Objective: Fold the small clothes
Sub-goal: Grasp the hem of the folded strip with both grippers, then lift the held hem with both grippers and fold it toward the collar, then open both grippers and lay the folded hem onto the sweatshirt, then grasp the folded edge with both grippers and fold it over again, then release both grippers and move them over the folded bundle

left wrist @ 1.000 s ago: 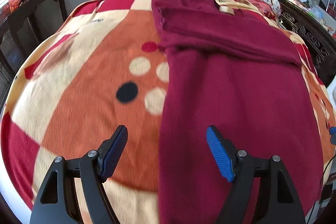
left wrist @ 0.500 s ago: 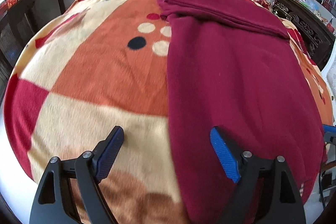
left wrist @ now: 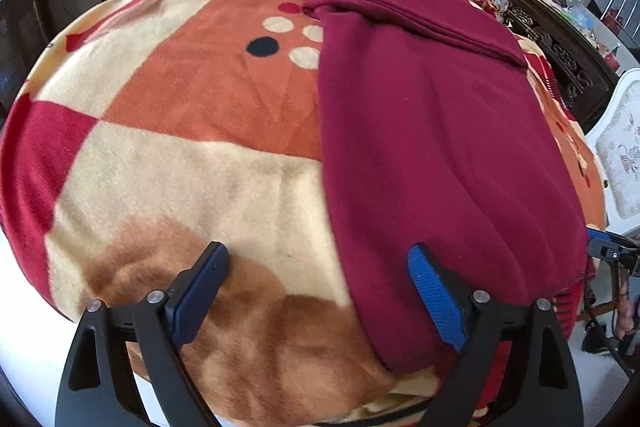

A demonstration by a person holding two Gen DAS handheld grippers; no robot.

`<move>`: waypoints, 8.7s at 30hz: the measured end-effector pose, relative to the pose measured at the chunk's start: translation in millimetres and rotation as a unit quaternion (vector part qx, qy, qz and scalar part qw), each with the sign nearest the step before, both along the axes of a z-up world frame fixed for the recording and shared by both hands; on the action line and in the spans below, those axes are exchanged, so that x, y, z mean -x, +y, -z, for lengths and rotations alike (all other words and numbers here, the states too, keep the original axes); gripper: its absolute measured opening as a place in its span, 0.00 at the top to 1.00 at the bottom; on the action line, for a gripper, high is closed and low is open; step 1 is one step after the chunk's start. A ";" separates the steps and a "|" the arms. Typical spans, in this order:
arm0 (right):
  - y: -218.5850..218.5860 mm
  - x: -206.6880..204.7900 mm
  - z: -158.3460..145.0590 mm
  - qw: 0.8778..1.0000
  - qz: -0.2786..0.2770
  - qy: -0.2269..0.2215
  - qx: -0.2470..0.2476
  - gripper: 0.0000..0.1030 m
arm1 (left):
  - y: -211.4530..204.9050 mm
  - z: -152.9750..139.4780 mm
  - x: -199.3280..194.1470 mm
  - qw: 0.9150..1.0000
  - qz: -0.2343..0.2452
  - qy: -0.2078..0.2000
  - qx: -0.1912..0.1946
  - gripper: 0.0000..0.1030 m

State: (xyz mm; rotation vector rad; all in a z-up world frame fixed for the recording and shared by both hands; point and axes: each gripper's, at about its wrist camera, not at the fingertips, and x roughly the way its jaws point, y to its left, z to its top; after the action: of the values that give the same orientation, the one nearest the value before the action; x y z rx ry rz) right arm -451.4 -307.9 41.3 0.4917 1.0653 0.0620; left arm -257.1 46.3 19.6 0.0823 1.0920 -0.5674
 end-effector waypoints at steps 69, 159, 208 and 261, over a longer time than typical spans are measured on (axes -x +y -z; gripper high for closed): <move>-6.7 -26.1 11.7 0.978 -0.051 -0.066 -0.189 0.84 | -32.2 -62.9 -41.0 0.994 0.088 -0.050 0.039 0.93; -114.3 -174.7 -14.3 0.989 0.087 -0.116 0.021 0.30 | -105.4 -12.6 -181.7 0.990 0.118 -0.068 0.048 0.23; -148.7 -388.3 -29.5 0.983 0.103 -0.070 0.138 0.77 | -185.8 -50.6 -343.7 0.994 -0.040 -0.100 -0.009 0.51; -10.5 -393.6 -20.9 0.982 0.018 -0.123 0.143 0.46 | -142.0 -22.2 -250.3 0.993 -0.068 -0.094 0.006 0.28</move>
State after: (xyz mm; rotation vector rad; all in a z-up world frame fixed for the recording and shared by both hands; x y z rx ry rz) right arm -57.8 -318.5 62.2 0.2361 0.8047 -0.0606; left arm -6.8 -95.7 41.8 0.0491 0.9038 -0.4355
